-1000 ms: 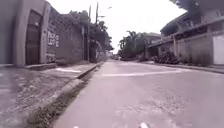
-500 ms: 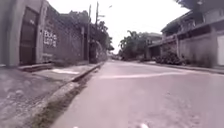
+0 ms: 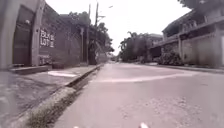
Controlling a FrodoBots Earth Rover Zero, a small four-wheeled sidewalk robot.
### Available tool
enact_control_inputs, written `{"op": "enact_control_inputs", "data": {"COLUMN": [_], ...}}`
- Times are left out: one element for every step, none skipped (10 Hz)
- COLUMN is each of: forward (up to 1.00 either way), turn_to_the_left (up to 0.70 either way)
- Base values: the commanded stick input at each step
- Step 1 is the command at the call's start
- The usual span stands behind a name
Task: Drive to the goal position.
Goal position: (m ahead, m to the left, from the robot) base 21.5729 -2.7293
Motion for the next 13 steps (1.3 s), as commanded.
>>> {"op": "enact_control_inputs", "data": {"forward": [0.7,0.7,0.7,0.7,0.7,0.7,0.7,0.7,0.7,0.7,0.7,0.7,0.7], "turn_to_the_left": [0.0,0.0,0.0,0.0,0.0,0.0,0.0,0.0,0.0,0.0,0.0,-0.09,-0.21]}}
